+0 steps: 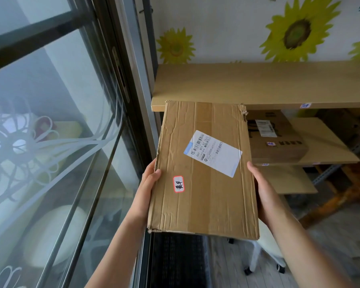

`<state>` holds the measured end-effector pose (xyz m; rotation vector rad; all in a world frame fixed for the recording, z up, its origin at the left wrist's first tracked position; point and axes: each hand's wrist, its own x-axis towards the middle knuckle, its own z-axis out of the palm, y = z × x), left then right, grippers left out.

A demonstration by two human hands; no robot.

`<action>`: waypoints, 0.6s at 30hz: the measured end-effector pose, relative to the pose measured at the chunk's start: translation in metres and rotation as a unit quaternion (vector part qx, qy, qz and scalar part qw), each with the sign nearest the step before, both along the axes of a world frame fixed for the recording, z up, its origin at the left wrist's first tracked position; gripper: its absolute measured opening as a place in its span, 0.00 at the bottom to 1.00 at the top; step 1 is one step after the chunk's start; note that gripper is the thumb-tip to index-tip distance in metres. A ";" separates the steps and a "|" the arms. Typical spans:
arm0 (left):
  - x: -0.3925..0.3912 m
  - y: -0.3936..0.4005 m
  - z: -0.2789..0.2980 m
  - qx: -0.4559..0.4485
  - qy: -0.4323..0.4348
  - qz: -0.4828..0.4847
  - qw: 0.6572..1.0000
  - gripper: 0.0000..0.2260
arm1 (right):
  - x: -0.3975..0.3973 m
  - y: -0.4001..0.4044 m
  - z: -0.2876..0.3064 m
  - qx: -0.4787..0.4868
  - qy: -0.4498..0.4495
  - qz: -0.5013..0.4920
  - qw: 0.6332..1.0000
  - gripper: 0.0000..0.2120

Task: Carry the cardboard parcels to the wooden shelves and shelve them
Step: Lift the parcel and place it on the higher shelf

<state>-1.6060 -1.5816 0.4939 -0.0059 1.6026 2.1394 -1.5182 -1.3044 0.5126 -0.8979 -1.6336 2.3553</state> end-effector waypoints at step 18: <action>0.004 -0.010 0.031 -0.028 0.088 -0.041 0.995 0.35 | 0.008 -0.007 0.025 0.044 0.083 0.026 0.995 0.26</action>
